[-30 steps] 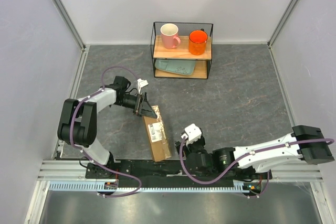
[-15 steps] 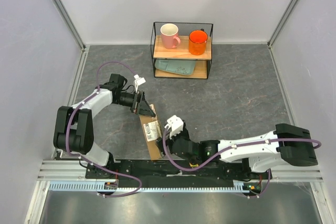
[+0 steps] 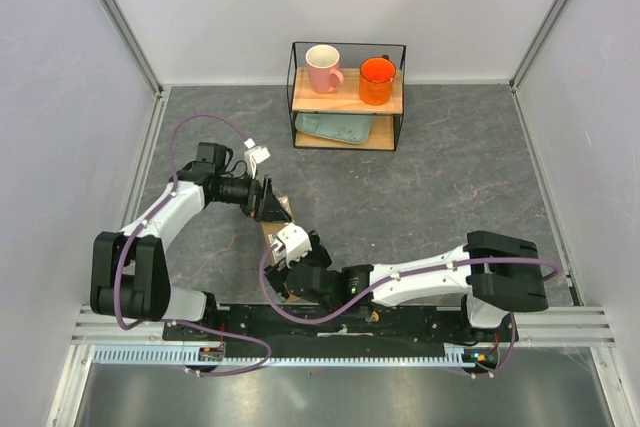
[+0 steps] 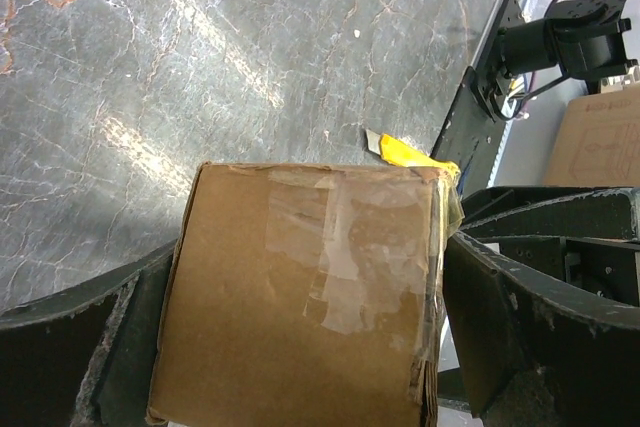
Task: Unpack the express box
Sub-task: Place the express box at the center of the board.
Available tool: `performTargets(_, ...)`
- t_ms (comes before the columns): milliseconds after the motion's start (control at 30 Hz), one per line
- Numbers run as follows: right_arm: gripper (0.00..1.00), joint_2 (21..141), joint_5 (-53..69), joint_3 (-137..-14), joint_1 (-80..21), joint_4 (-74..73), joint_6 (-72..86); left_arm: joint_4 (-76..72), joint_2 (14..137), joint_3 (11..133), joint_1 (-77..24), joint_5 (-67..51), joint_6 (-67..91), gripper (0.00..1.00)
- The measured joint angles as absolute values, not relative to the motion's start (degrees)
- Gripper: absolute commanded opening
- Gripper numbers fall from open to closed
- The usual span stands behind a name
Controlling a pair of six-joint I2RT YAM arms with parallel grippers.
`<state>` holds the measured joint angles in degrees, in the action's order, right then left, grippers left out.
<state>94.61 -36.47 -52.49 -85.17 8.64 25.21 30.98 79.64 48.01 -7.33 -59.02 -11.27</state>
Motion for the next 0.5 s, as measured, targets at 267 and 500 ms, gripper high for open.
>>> performTargets(267,0.93,95.77,-36.71,-54.59,-85.17,5.87,25.93,27.94,77.47,45.95,-7.09,-58.37,-8.86,0.99)
performTargets(500,0.67,97.62,-36.60,-57.12,-84.73,3.60,27.35,27.88,75.53,45.60,-6.52,-57.36,-7.99,0.99)
